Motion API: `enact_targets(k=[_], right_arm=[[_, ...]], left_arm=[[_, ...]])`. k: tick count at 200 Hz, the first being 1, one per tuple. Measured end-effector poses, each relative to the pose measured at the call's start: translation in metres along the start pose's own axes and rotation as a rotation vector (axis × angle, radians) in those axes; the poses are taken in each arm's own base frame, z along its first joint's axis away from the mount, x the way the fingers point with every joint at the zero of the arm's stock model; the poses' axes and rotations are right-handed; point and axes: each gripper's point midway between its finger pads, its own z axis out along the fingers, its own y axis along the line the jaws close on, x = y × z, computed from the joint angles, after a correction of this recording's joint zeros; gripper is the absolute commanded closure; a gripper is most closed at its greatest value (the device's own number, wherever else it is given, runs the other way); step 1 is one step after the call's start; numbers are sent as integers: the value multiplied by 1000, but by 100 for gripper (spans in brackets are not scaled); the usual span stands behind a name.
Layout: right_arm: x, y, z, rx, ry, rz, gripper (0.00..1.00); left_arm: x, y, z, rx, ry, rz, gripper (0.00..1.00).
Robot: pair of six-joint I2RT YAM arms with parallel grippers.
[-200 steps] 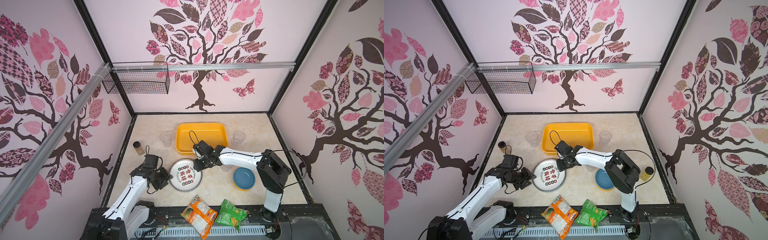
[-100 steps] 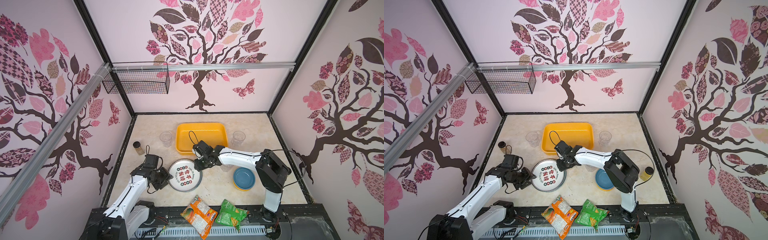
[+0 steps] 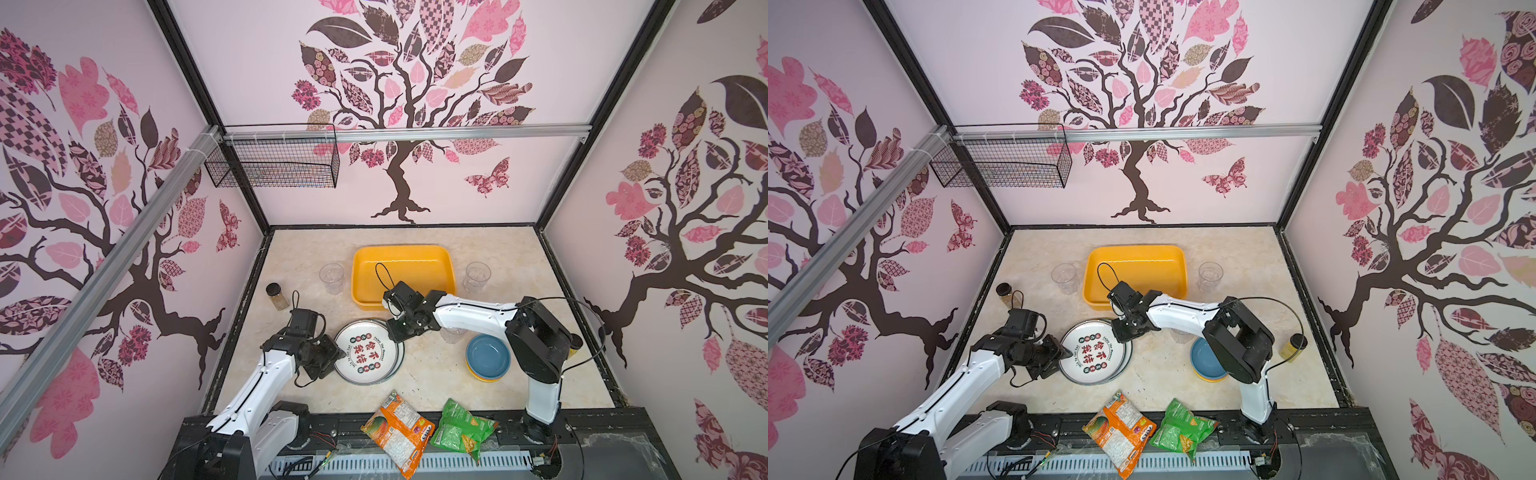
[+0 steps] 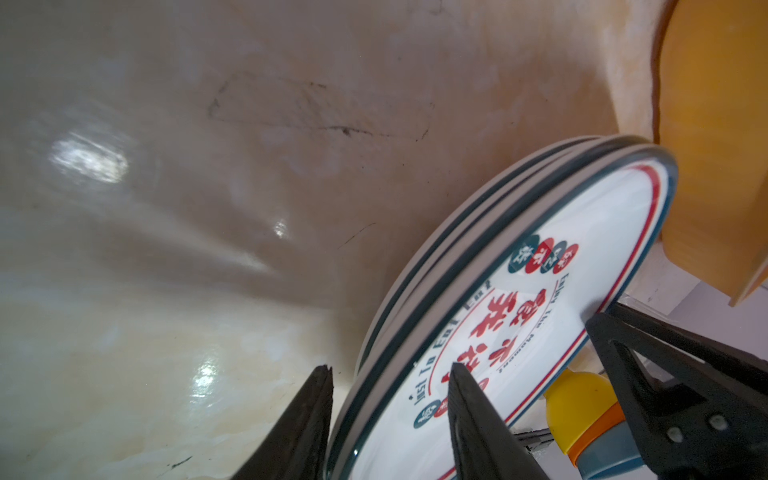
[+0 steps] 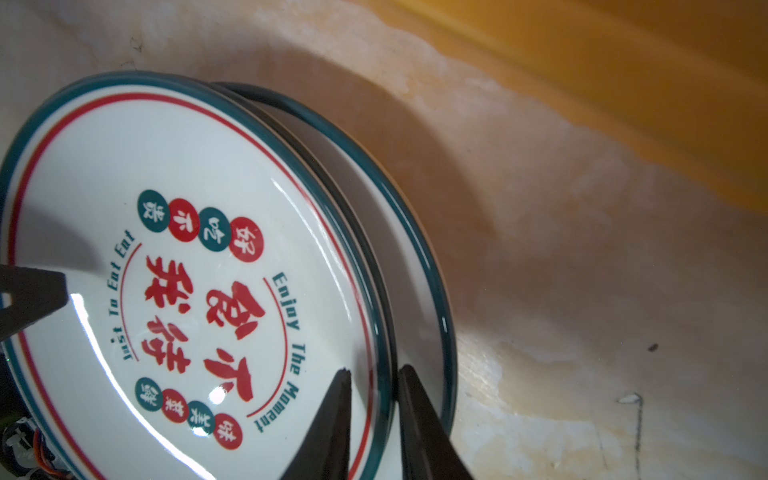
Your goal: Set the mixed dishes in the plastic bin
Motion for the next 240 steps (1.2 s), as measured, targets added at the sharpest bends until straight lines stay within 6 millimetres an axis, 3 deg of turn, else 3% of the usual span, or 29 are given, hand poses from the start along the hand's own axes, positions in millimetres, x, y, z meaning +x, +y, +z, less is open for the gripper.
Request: enact_targets(k=[135,240], right_arm=[[-1,-3,0,14,-4,-2,78],[-5,-8,-3,58,-35,1,66]], left_arm=[[0,0,-1,-1,-5,1,54],[1,-1,-1,2,-3,7,55]])
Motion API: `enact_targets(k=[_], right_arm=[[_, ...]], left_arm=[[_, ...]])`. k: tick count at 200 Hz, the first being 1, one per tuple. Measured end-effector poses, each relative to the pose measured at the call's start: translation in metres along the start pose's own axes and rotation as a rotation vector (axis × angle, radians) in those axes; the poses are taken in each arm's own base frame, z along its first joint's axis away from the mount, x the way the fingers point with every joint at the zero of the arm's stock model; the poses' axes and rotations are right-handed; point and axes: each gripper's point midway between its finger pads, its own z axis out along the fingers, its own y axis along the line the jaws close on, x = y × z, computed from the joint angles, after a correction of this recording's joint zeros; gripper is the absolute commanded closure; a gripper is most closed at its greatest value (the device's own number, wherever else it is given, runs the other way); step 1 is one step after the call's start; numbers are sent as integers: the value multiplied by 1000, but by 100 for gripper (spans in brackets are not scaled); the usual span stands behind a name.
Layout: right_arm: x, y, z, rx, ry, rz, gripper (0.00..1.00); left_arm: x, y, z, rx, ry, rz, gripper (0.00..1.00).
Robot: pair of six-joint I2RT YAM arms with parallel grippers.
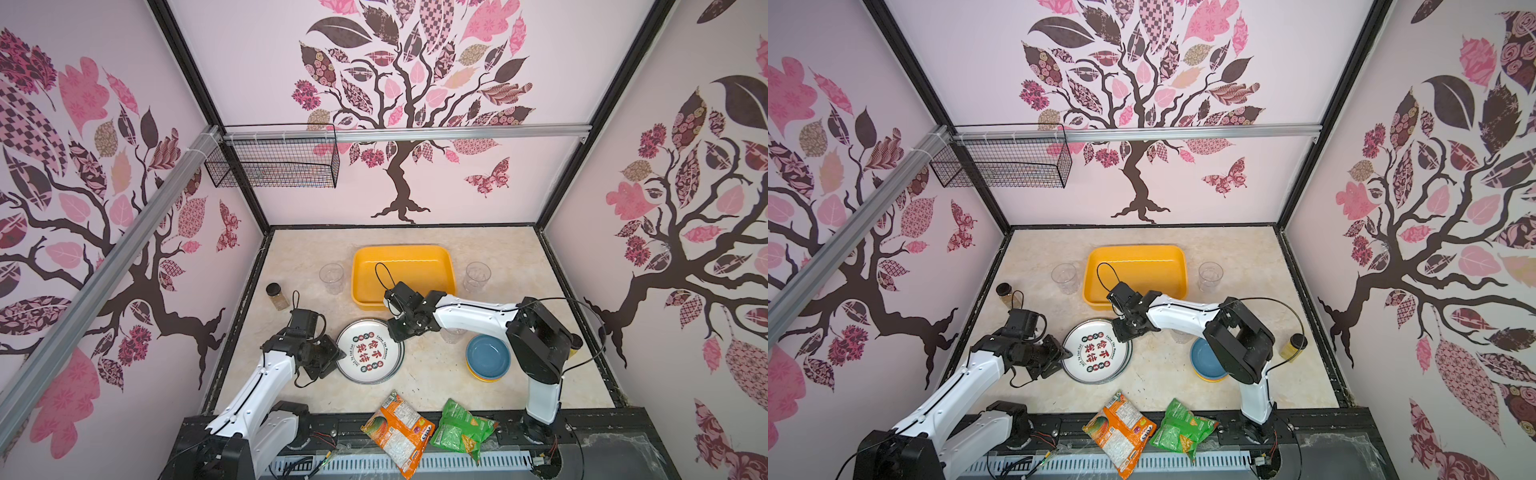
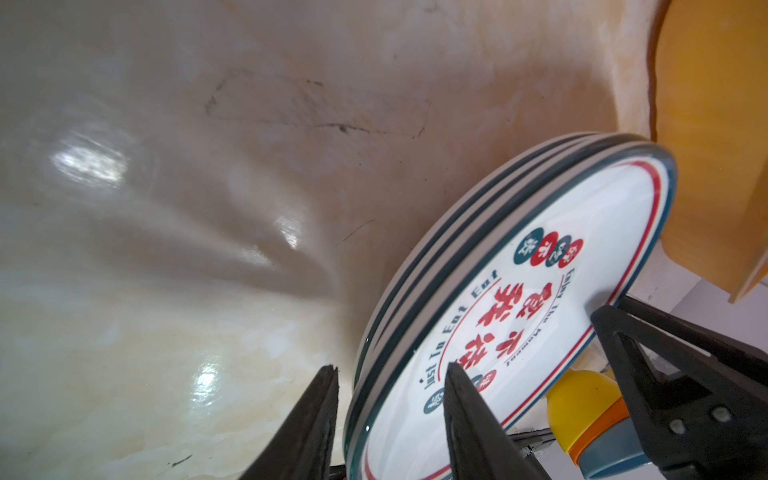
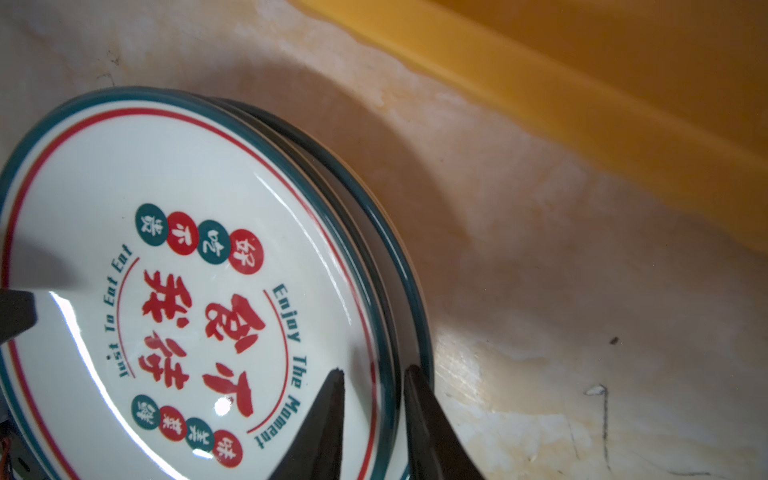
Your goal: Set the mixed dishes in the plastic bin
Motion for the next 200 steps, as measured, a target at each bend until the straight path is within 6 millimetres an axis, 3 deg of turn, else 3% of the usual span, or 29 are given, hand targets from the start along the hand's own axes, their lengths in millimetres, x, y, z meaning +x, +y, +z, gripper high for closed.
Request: enact_targets(k=[57,87,126,200], right_arm=[[-9,-1,-12,15,-48,0,62],[-9,0,-12,13,-48,-1,66],[-7,3,-11,9,-45,-5,60],[-6,6,-11,-2,-39,-8,60]], left_arm=[[0,0,0,0,0,0,55],[0,0,0,1,-1,1,55],[0,-1,0,2,-1,1,55],[0,-1,0,4,-1,6,55]])
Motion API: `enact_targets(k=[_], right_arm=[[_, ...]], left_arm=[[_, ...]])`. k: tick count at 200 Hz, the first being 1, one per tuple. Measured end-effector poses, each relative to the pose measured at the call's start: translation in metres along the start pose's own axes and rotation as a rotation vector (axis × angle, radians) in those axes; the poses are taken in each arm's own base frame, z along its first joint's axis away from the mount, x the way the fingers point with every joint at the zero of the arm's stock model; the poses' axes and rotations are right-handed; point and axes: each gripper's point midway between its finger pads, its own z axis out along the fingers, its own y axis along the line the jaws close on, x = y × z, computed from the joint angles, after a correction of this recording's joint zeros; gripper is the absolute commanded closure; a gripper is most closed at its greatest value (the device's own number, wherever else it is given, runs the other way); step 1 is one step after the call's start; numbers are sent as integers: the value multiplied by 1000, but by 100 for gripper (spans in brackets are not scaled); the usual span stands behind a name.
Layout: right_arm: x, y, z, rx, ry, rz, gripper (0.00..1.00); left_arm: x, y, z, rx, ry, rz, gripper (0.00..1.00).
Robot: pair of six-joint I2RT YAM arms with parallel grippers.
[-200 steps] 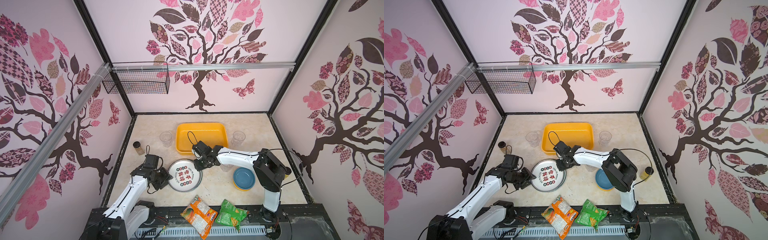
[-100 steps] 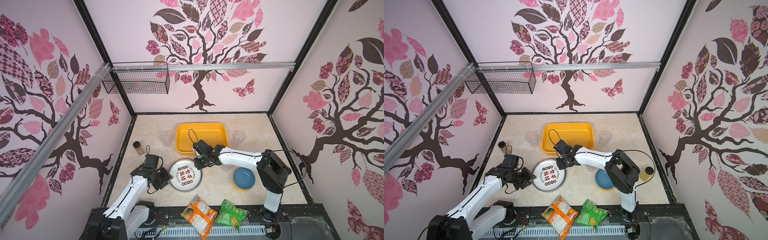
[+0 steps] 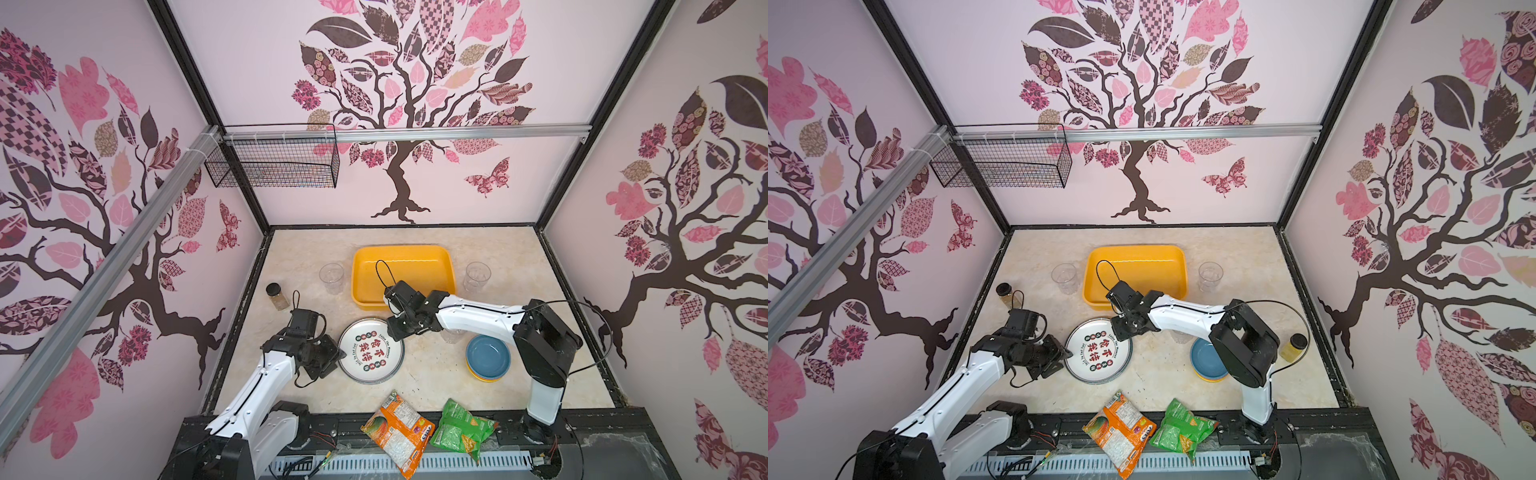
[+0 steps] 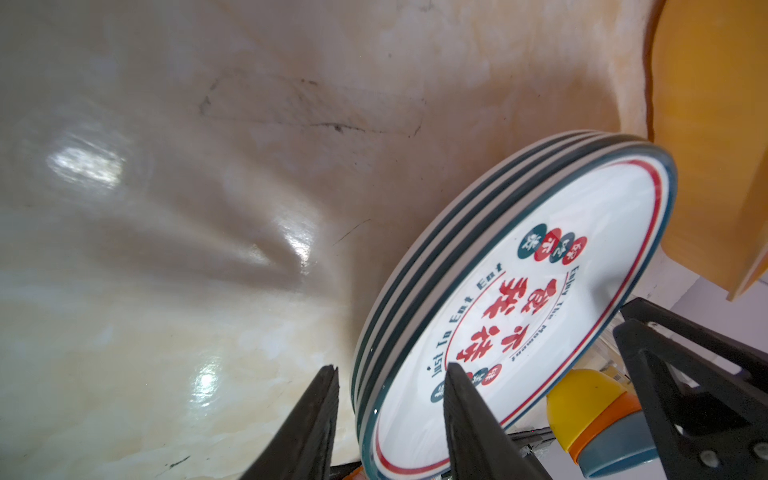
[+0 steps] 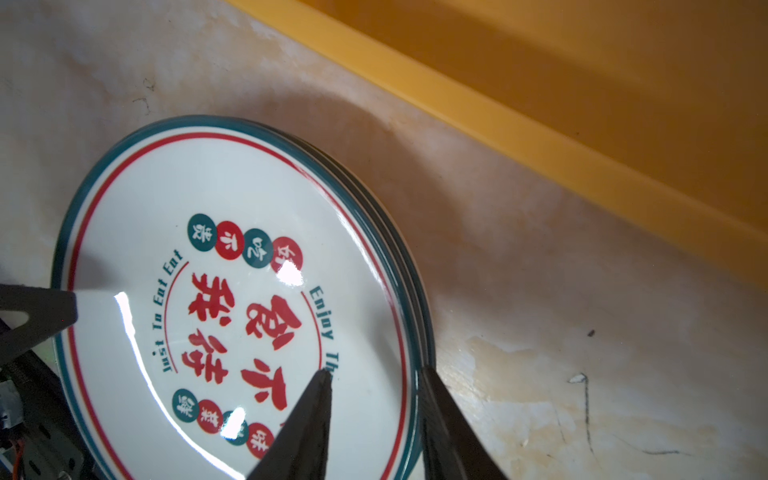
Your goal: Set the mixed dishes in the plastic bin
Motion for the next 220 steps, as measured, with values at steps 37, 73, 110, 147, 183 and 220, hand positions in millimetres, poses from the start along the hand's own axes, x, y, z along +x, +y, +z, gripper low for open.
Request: enact_targets(k=[37,73,110,147,183,220], right_arm=[[0,1,0,-6,3,0,60],[1,2,1,-10,6,0,60],[1,3,1,-18,9,0,61],[1,4,1,-25,10,-2,61],[4,7,5,-42,22,-4,61],[6,9,7,-48,30,-6,61]], left_arm=[[0,0,0,0,0,1,55],[0,0,0,0,0,1,55],[0,0,0,0,0,1,55],[0,0,0,0,0,1,56],[0,0,0,0,0,1,56],[0,0,0,-1,0,1,56]])
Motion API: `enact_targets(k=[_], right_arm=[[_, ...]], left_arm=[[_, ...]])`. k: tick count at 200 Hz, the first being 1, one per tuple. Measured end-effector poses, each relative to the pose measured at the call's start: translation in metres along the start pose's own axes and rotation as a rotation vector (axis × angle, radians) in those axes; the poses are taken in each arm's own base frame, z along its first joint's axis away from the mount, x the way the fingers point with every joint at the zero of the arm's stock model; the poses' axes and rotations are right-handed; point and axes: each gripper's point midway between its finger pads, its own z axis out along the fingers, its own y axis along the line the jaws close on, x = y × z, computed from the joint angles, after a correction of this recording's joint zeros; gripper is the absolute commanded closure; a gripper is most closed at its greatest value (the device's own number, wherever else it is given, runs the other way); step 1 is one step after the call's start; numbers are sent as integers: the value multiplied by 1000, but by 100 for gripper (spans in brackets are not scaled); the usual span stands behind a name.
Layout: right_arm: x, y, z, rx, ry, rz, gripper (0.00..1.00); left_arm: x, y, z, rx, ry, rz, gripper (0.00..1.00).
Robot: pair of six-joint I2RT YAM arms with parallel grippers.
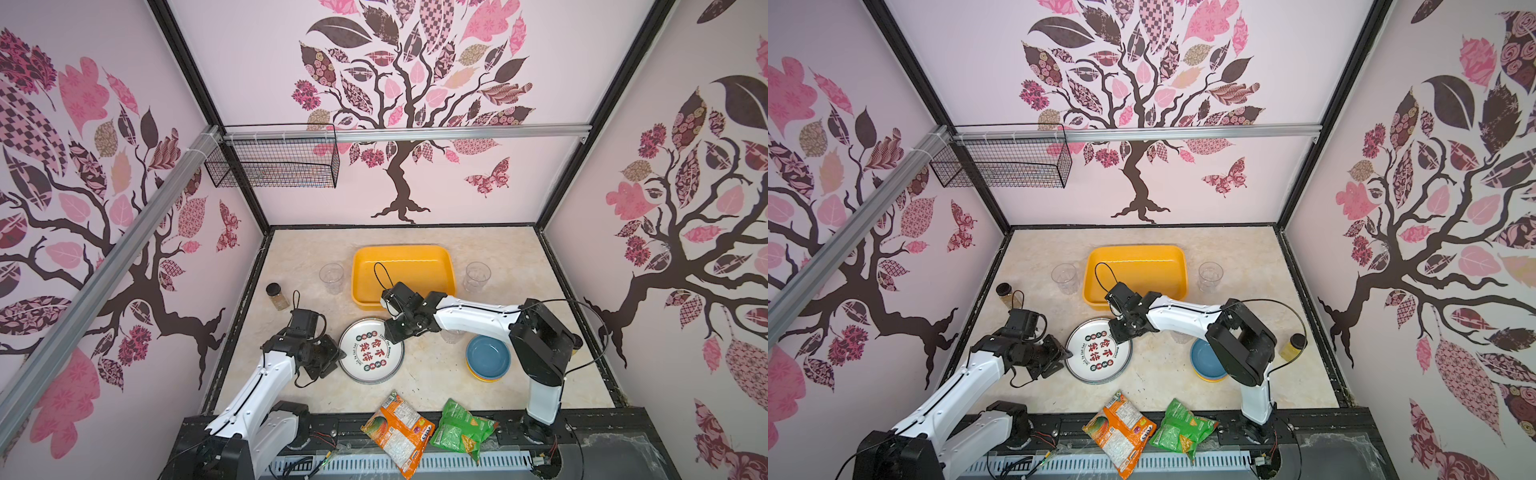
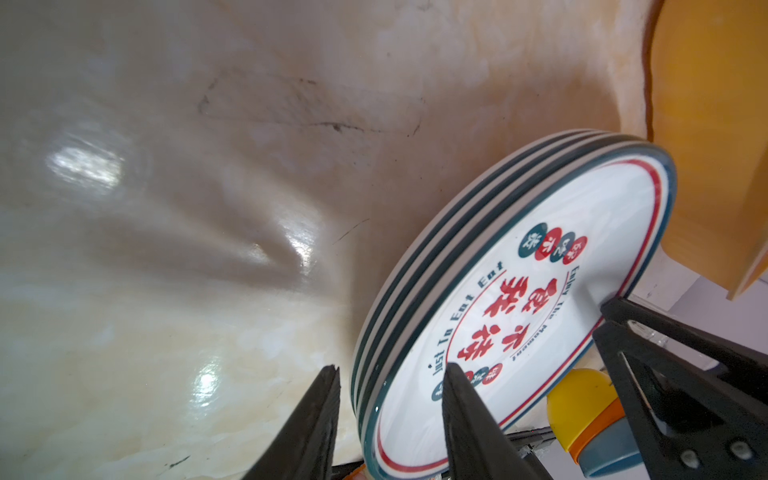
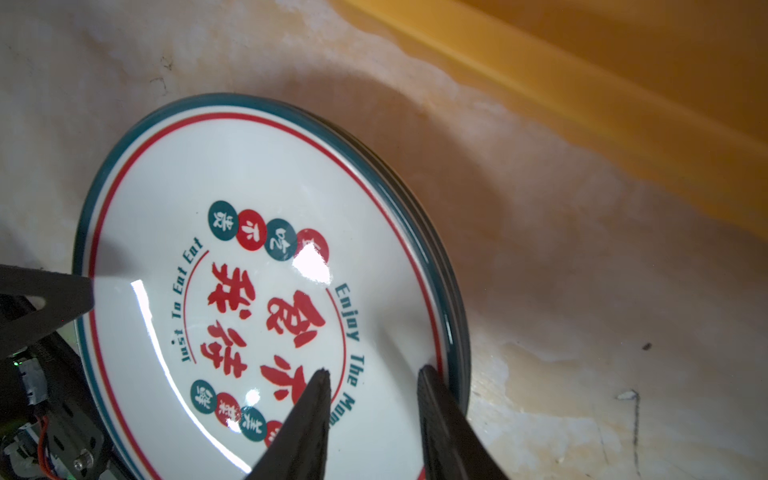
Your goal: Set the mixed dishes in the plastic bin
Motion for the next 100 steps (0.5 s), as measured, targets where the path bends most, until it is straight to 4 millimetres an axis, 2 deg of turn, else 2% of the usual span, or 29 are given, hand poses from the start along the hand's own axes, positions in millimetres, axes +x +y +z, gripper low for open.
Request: enact_targets(k=[56,100], right_arm=[[-4,-2,-3,13,-19,-1,60],[-13,-3,-14,34,-68,-3,56]], left_arm=[[0,0,0,0,0,0,56],[0,0,0,0,0,0,56]])
